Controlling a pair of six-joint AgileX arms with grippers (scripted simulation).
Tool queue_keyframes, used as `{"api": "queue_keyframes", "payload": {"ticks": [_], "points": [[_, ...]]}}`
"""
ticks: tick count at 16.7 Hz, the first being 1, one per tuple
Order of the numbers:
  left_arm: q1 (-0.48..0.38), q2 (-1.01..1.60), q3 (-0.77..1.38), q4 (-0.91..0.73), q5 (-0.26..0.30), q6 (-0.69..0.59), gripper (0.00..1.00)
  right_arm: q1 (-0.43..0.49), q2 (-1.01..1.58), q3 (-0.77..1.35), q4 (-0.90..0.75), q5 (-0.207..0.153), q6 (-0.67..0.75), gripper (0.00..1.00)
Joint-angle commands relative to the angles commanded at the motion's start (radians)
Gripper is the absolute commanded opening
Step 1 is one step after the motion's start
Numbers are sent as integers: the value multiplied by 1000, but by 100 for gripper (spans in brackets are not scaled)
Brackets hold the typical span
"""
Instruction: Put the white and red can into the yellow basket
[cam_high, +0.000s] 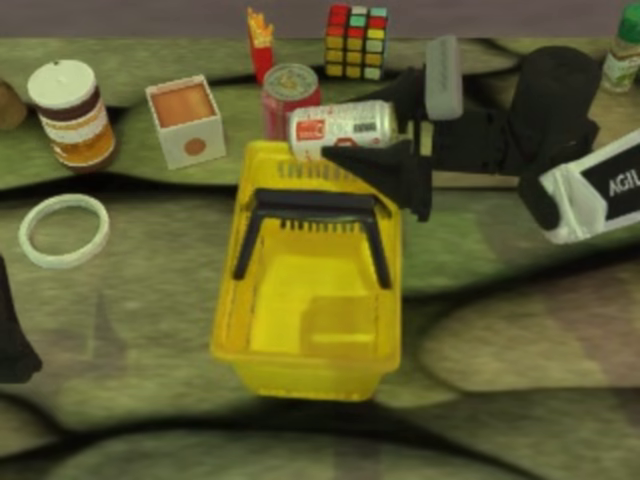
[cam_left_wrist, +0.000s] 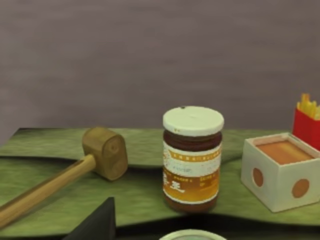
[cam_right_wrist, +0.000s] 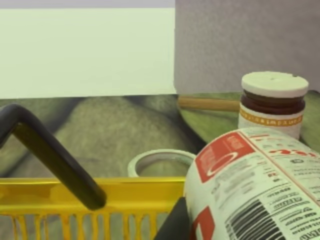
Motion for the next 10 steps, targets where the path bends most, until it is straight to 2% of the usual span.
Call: {"api": "queue_keyframes", "payload": {"ticks": [9, 10], "points": [[0, 0, 0, 0, 0, 0, 100, 0, 0, 0, 0, 0, 0, 98], [0, 0, 0, 0, 0, 0, 100, 0, 0, 0, 0, 0, 0, 100]]}}
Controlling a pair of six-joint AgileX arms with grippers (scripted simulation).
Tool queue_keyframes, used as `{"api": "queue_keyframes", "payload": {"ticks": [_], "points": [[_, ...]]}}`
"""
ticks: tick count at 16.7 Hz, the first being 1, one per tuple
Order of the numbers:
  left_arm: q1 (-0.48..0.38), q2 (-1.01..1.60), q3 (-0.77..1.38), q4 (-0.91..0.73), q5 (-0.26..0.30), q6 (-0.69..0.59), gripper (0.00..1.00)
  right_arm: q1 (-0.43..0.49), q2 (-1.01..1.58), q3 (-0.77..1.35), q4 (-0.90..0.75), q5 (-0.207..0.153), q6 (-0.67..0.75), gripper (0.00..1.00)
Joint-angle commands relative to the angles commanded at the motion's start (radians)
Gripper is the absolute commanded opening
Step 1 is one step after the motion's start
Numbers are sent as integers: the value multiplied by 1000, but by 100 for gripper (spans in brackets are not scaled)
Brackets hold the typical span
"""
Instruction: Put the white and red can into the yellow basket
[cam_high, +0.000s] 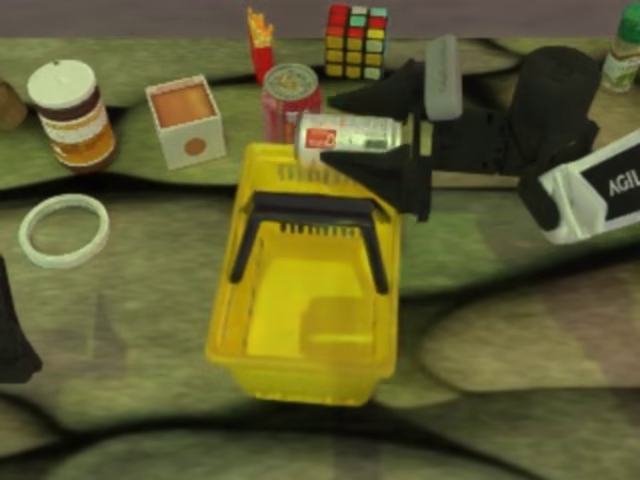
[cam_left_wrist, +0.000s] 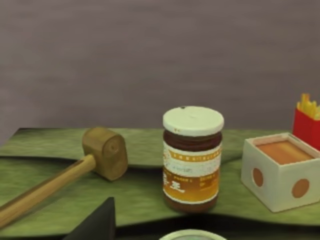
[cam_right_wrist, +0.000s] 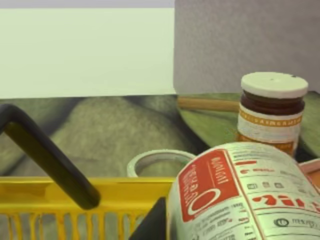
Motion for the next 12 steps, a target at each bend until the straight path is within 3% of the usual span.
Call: {"api": "queue_keyframes", "payload": {"ticks": [7, 12], "points": [[0, 0, 0, 0, 0, 0, 100, 0, 0, 0, 0, 0, 0, 100], [-27, 52, 49, -37, 10, 28, 100, -10, -62, -39, -37, 29, -8, 100]]}}
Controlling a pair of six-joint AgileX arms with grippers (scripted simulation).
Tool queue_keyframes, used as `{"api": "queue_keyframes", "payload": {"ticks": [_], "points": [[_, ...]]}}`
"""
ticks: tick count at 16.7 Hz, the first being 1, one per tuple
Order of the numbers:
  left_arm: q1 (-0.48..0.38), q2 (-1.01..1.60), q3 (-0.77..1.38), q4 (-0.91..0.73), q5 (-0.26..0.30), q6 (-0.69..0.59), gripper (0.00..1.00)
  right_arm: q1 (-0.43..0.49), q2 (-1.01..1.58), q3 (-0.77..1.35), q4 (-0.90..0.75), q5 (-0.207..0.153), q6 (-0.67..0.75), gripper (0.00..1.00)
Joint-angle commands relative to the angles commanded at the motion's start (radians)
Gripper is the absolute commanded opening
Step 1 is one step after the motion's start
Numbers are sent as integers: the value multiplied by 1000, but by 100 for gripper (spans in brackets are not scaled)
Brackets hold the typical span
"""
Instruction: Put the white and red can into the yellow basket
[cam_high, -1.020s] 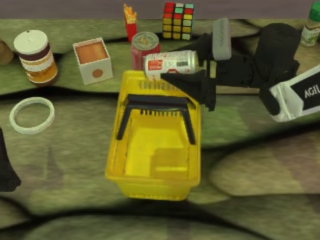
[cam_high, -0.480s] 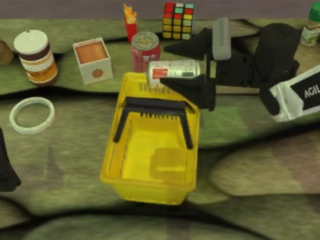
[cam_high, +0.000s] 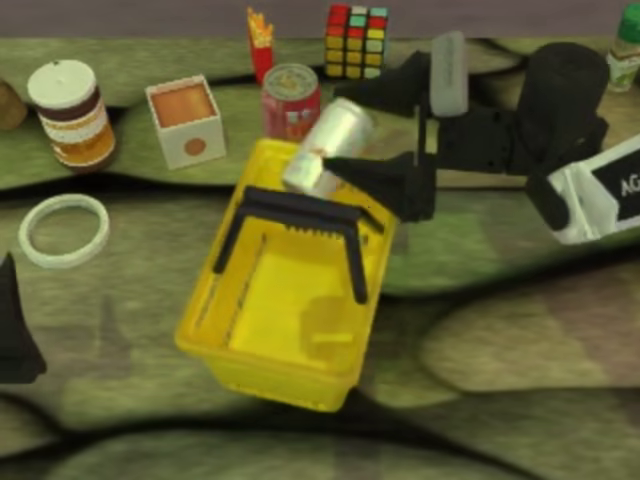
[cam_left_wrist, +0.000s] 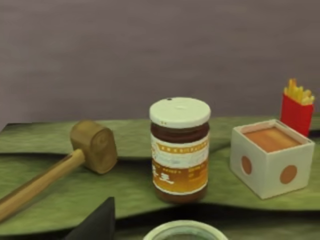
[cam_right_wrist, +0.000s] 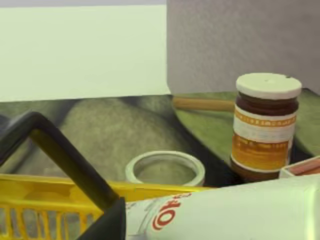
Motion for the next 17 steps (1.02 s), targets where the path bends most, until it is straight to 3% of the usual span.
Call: {"api": "queue_keyframes", "payload": {"ticks": [3, 7, 10, 17], "points": [[-58, 132, 127, -95, 15, 69, 100, -18, -124, -96, -72, 63, -12, 100], [-155, 400, 382, -285, 27, 200, 100, -63, -386, -285, -219, 204, -28, 100], [-238, 659, 630, -466, 29, 321, 100, -105, -638, -450, -355, 338, -36, 100], [-430, 1315, 1260, -918, 17, 623, 100, -206, -1352, -835, -700, 689, -39, 100]]}}
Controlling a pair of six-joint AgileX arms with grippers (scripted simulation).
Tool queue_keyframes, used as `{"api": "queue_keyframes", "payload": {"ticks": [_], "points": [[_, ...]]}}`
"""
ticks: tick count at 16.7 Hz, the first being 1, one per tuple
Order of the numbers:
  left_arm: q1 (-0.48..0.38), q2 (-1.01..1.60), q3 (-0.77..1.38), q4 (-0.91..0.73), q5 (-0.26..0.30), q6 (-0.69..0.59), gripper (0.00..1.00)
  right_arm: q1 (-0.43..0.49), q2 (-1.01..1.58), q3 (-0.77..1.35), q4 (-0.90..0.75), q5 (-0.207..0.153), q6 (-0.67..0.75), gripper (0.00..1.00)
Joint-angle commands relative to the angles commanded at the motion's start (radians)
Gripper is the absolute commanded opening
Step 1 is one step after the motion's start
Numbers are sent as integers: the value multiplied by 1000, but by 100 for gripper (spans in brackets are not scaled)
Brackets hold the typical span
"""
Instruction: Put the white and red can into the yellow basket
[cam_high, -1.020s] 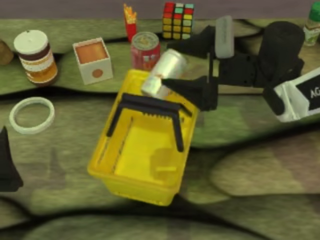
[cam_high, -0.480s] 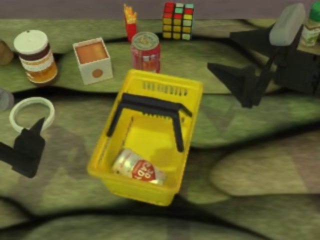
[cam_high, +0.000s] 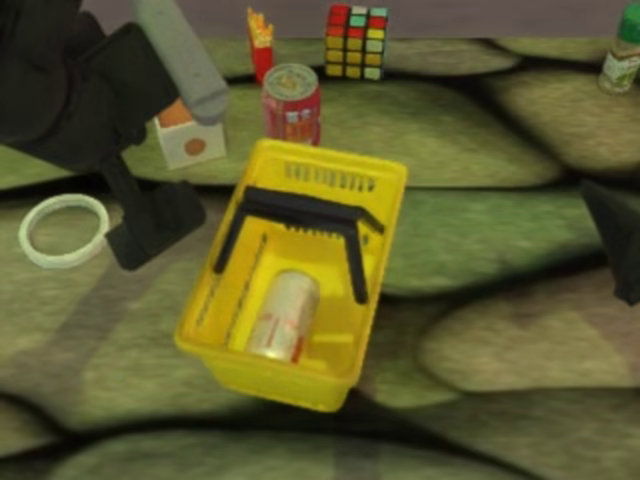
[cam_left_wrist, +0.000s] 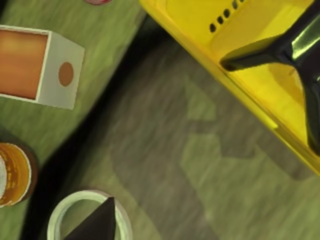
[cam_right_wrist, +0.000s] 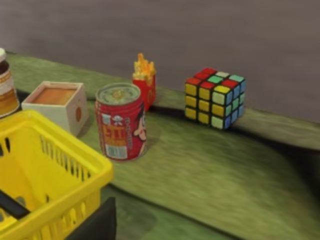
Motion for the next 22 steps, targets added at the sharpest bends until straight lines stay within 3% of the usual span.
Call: {"api": "queue_keyframes", "payload": {"ticks": [5, 8, 10, 13, 22], "points": [[-120, 415, 395, -282, -13, 195, 100, -60, -495, -209, -207, 219, 7, 100], [-177, 607, 576, -412, -19, 287, 100, -86, -716, -291, -295, 316, 12, 100], [-203, 695, 659, -472, -22, 330, 100, -99, -815, -327, -334, 361, 15, 100], [-223, 761, 721, -516, -25, 363, 100, -107, -885, -350, -361, 394, 18, 100], [-223, 757, 667, -468, -25, 365, 100, -107, -886, -350, -362, 394, 18, 100]]}}
